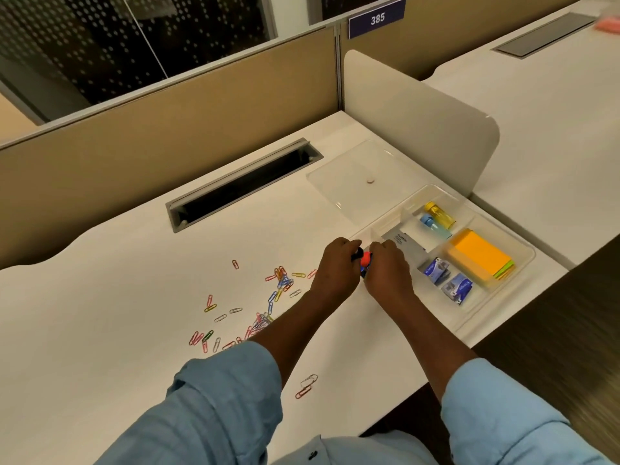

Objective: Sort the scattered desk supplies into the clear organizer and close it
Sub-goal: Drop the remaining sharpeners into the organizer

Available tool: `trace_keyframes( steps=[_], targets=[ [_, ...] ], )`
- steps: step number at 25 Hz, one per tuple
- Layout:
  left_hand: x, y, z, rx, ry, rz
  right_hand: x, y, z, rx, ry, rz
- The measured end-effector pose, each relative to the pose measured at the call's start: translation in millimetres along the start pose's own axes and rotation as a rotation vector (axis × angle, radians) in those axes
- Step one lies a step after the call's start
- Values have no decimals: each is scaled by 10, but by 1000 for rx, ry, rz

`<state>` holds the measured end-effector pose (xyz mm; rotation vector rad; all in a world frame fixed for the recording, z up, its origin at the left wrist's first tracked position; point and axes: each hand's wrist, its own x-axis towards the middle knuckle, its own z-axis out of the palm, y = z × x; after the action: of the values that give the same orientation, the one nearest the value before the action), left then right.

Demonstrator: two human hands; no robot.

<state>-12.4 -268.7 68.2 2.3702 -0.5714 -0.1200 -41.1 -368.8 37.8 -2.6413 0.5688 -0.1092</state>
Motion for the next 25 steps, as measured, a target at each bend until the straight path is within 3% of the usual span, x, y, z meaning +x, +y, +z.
trace_keyframes(
  steps=[8, 13, 18, 21, 25],
  targets=[
    [107, 9, 244, 147, -151, 24, -3, 194, 24, -16, -5, -22],
    [103, -34, 283, 199, -149, 42, -2, 233, 64, 2, -35, -26],
    [-68, -151, 140, 135, 11, -17, -40, 42, -1, 39, -11, -113],
    [-275, -381, -55, 108, 98, -80, -165, -218, -34, 178, -13, -216],
    [-661, -727, -379, 1, 198, -225, -504, -507, 79, 342, -220, -342]
  ],
)
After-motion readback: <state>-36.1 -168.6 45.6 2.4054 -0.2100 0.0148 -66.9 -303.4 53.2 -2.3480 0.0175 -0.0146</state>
